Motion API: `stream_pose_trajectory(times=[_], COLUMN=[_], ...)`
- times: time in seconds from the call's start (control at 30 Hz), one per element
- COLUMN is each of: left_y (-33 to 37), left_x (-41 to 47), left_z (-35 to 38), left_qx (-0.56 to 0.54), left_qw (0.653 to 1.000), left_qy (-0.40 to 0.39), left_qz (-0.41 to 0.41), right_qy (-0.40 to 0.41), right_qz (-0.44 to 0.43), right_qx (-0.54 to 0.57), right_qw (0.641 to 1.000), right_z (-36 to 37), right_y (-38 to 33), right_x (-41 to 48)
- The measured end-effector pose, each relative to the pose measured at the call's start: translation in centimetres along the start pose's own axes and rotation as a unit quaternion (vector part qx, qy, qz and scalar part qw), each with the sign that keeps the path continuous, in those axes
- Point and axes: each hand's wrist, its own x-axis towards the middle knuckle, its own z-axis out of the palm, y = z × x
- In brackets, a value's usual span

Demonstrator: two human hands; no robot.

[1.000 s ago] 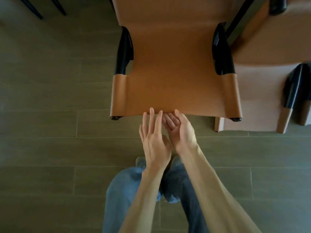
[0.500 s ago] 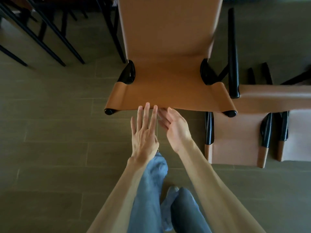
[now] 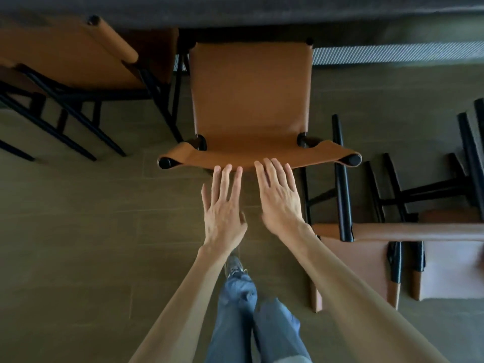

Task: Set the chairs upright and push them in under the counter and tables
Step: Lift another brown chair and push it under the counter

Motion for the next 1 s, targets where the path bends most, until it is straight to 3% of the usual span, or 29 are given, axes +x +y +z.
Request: stream_pose_trajectory(times=[0.5, 1.0], left_y=[1.6, -0.1], left_x=[15.2, 20.7], left_z=[-6.0, -7.4], left_qx=[0.08, 0.103], left_qw=[0.996, 0.992], left_qy=[-0.042, -0.066], left_qz=[-0.006, 0.038], right_qy=[-0.041, -0.063], right_qz=[-0.053, -0.047], right_qx=[0.029, 0.017], right_qw=[0.997, 0.997], right_z=[-6.5, -8.5], right_y=[4.4, 5.2], right_x=[15.1, 20.6])
